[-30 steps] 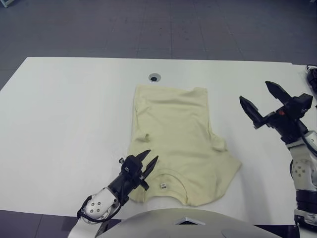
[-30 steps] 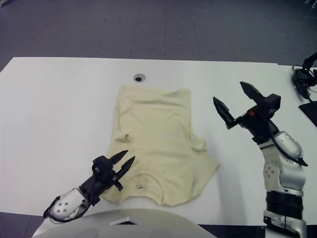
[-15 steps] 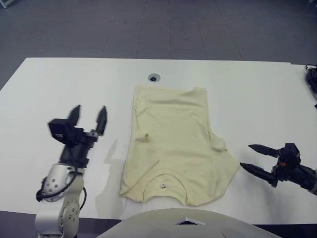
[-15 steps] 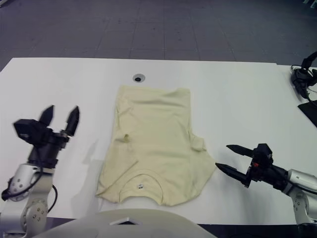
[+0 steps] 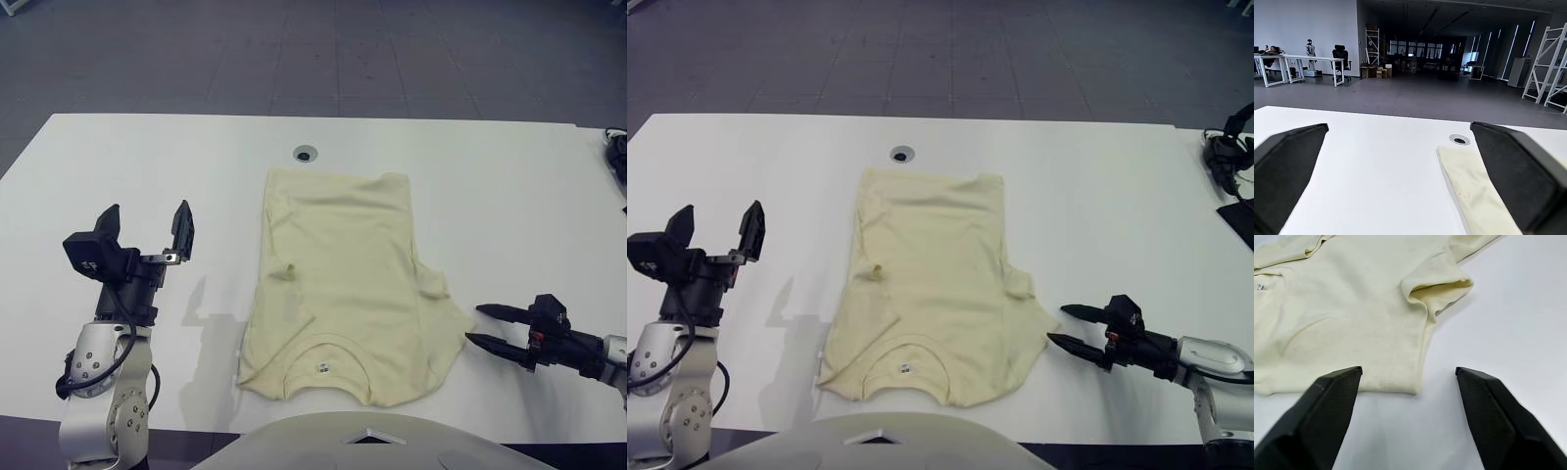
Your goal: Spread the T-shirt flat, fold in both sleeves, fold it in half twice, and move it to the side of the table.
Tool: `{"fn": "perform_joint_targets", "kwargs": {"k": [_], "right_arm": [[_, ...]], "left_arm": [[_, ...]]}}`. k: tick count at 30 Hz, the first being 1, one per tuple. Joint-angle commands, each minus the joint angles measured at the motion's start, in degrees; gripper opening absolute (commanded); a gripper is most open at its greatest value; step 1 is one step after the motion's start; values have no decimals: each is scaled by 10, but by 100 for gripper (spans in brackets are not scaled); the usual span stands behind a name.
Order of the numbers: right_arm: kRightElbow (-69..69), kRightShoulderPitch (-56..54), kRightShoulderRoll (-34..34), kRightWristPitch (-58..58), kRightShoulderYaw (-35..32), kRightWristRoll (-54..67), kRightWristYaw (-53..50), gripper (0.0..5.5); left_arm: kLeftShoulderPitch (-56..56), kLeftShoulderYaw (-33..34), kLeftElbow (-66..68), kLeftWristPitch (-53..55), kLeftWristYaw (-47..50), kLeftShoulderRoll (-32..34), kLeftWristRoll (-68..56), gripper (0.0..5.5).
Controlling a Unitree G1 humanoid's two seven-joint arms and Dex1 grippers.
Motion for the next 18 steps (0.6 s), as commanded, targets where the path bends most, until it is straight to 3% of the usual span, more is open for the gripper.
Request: {"fn": "perform_joint_targets", "kwargs": {"k": [1, 18], "right_arm": [[-5, 3, -6, -1, 0, -4, 4, 277], [-1, -3, -6, -6, 7, -20, 2, 6]], "left_arm": [[4, 1, 8, -3, 0, -4, 8, 540], [7, -1, 16, -7, 0, -12, 12, 540]]}}
